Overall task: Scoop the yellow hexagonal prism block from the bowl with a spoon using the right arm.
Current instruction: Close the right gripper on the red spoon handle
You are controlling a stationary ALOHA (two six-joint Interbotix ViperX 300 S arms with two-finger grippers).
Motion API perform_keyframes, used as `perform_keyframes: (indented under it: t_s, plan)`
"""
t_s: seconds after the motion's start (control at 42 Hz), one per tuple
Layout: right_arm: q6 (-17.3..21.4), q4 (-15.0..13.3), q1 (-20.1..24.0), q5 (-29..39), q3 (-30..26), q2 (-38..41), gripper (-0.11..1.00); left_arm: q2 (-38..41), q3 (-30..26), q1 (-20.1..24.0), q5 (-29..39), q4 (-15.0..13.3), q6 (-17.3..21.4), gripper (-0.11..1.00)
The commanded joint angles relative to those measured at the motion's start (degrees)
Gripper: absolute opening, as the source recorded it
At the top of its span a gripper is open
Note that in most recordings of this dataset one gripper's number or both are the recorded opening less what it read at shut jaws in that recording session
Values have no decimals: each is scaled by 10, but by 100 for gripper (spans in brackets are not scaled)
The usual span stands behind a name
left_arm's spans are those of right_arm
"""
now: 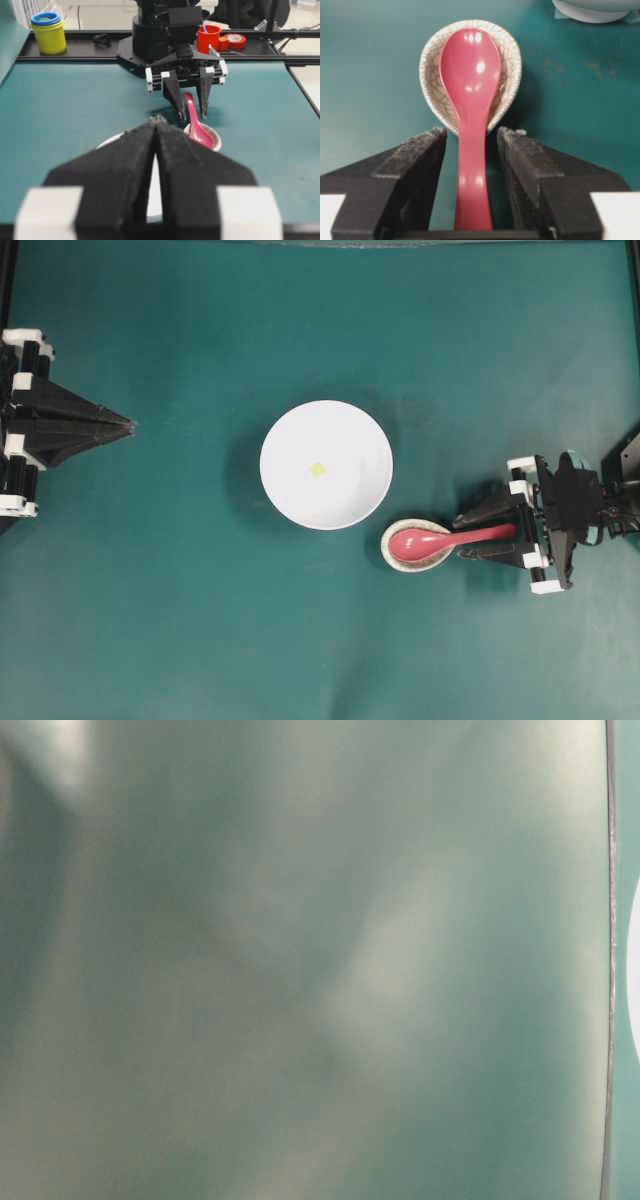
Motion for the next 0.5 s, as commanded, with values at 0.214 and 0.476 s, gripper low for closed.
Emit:
perform_keyframes:
  t_s: [0.214, 0.476]
  plan:
    - [1, 1, 3, -4, 0, -6, 47, 0, -8, 0, -2, 2, 0, 0]
    - [0, 2, 3, -9, -1, -9, 25, 0, -8, 0, -2, 2, 0, 0]
